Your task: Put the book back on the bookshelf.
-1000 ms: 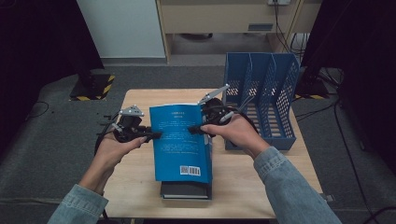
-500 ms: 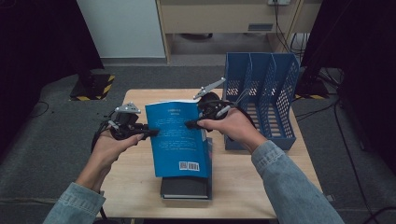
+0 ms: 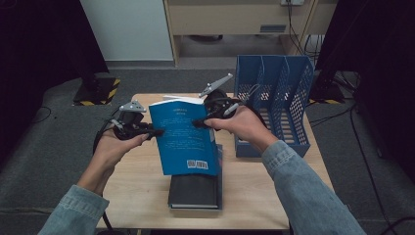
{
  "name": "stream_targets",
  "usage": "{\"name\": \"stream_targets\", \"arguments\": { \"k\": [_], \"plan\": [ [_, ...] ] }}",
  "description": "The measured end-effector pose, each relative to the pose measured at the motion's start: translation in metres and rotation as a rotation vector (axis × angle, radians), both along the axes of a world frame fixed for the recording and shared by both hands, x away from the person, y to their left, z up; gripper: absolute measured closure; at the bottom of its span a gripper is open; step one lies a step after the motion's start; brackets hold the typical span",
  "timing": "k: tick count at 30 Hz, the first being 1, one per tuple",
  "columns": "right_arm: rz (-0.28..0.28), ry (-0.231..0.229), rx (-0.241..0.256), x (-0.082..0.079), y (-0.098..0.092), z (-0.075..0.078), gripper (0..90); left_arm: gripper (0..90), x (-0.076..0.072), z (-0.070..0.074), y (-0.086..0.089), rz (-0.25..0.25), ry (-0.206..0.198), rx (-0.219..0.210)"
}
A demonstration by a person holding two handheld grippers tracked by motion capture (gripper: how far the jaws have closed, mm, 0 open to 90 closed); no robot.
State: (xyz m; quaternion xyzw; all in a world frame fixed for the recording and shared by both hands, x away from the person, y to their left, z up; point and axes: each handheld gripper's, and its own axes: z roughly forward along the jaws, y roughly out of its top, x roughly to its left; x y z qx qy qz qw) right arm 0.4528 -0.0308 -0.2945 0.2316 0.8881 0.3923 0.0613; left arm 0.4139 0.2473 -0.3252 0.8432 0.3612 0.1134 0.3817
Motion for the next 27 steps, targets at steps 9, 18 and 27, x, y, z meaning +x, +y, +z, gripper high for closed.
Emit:
{"name": "stream_targets", "arguments": {
  "k": [9, 18, 27],
  "plan": [
    [-0.014, -0.003, 0.012, 0.018, -0.001, 0.0, 56.4, 70.2, 0.02, 0.003, -0.002, 0.006, 0.002, 0.014],
    [-0.03, -0.027, 0.022, 0.035, -0.001, 0.003, 57.4, 70.3, 0.038, 0.009, -0.006, 0.016, -0.008, 0.048],
    [-0.043, -0.049, 0.044, 0.042, -0.002, 0.003, 58.1, 70.3, 0.046, 0.013, -0.007, 0.023, -0.017, 0.05]
  ]
}}
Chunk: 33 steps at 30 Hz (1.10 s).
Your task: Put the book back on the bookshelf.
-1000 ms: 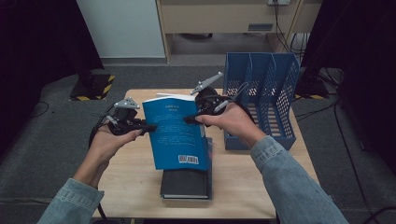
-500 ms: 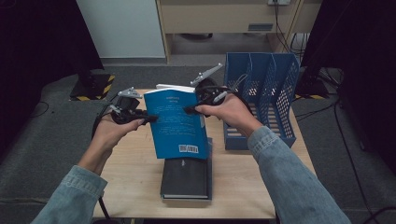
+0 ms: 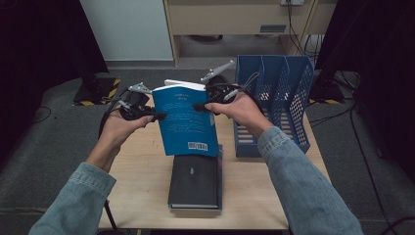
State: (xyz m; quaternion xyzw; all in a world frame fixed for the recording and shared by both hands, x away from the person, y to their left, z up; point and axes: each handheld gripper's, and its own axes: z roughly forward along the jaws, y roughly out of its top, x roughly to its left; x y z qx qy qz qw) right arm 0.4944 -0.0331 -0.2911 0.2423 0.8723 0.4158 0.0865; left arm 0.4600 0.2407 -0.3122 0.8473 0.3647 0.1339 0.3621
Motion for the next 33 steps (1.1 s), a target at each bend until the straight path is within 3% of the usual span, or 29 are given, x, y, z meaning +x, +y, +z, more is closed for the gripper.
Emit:
{"name": "stream_targets", "arguments": {
  "k": [6, 12, 14, 15, 18, 22, 33],
  "plan": [
    [0.013, -0.026, 0.0, -0.014, -0.001, 0.001, 58.5, 70.3, -0.013, 0.003, -0.001, -0.009, -0.013, 0.013],
    [0.022, -0.052, -0.012, -0.039, -0.011, -0.001, 58.9, 70.3, -0.032, 0.007, -0.009, -0.032, -0.034, 0.026],
    [0.02, -0.06, -0.007, -0.047, -0.016, -0.003, 59.1, 70.2, -0.038, 0.008, -0.014, -0.04, -0.047, 0.039],
    [0.024, -0.062, -0.001, -0.055, -0.02, -0.005, 59.2, 70.2, -0.044, 0.01, -0.018, -0.044, -0.059, 0.066],
    [0.029, -0.062, 0.008, -0.06, -0.023, -0.006, 59.3, 70.0, -0.048, 0.01, -0.02, -0.048, -0.067, 0.086],
    [0.051, -0.069, 0.005, -0.066, -0.021, -0.004, 58.1, 69.7, -0.051, 0.01, -0.018, -0.05, -0.06, 0.069],
    [0.078, -0.068, 0.008, -0.063, -0.013, 0.006, 55.0, 69.6, -0.056, 0.006, -0.011, -0.056, -0.057, 0.008]
  ]
}}
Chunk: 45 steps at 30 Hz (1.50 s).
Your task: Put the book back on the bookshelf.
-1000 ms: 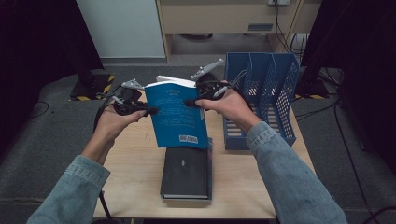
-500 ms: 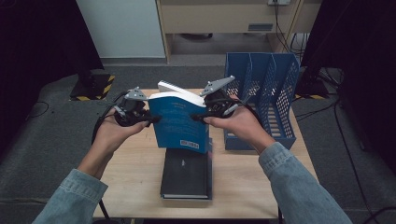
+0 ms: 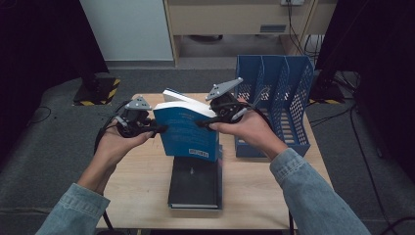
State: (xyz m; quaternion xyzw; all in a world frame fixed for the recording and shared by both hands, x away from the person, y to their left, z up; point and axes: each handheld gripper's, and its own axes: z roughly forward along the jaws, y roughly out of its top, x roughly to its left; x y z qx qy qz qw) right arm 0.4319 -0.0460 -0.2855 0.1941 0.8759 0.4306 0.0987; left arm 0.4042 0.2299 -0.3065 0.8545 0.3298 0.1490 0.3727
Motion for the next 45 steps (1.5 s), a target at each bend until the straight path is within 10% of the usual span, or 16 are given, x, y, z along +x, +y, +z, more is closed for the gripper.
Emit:
{"name": "stream_targets", "arguments": {
  "k": [45],
  "plan": [
    [0.017, -0.019, 0.043, 0.001, 0.006, -0.007, 58.2, 68.3, -0.002, -0.004, 0.004, 0.004, 0.004, -0.041]
  ]
}}
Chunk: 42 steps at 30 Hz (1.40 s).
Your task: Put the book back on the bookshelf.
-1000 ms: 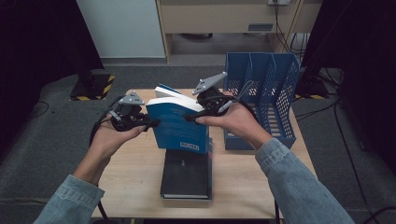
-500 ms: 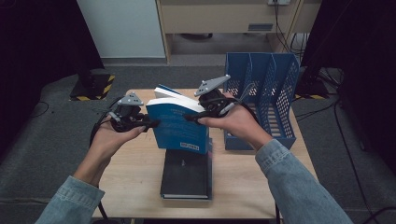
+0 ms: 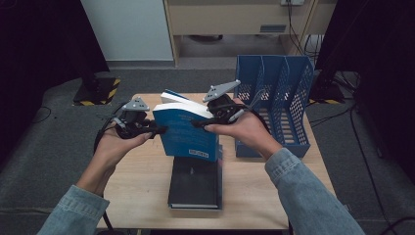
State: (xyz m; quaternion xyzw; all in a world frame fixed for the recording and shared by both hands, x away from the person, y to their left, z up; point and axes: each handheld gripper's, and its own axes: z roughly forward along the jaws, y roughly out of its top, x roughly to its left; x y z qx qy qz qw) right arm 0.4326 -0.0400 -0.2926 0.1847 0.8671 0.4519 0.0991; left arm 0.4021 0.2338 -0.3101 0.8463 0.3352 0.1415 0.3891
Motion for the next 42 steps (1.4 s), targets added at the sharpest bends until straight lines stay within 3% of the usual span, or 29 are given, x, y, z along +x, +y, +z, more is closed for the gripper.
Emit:
{"name": "stream_targets", "arguments": {
  "k": [5, 8, 13, 15, 20, 22, 31, 35, 42],
  "plan": [
    [0.018, 0.005, 0.0, 0.0, -0.002, 0.0, 59.9, 58.6, 0.003, -0.006, 0.003, 0.032, -0.003, -0.036],
    [0.022, -0.005, 0.003, -0.002, -0.001, -0.001, 60.2, 48.5, 0.001, -0.012, 0.009, 0.049, -0.011, -0.111],
    [0.023, -0.003, 0.029, -0.001, -0.004, -0.003, 60.1, 35.3, -0.008, -0.031, 0.02, 0.102, -0.04, -0.117],
    [0.023, -0.004, 0.039, -0.001, -0.004, -0.004, 60.1, 34.4, -0.011, -0.042, 0.025, 0.117, -0.031, -0.139],
    [0.022, -0.015, 0.058, -0.004, -0.005, -0.006, 60.0, 32.5, -0.02, -0.079, 0.036, 0.19, -0.031, -0.131],
    [0.023, -0.016, 0.054, -0.004, -0.004, -0.006, 59.9, 32.1, -0.024, -0.098, 0.042, 0.228, -0.011, -0.153],
    [0.018, -0.012, 0.06, -0.003, -0.005, -0.006, 59.7, 30.0, -0.029, -0.149, 0.059, 0.294, 0.061, -0.173],
    [0.017, -0.01, 0.066, -0.002, -0.005, -0.007, 59.7, 29.9, -0.031, -0.157, 0.063, 0.325, 0.057, -0.147],
    [0.011, -0.01, 0.11, -0.003, -0.008, -0.012, 59.3, 29.2, -0.031, -0.166, 0.063, 0.334, 0.071, -0.114]
  ]
}}
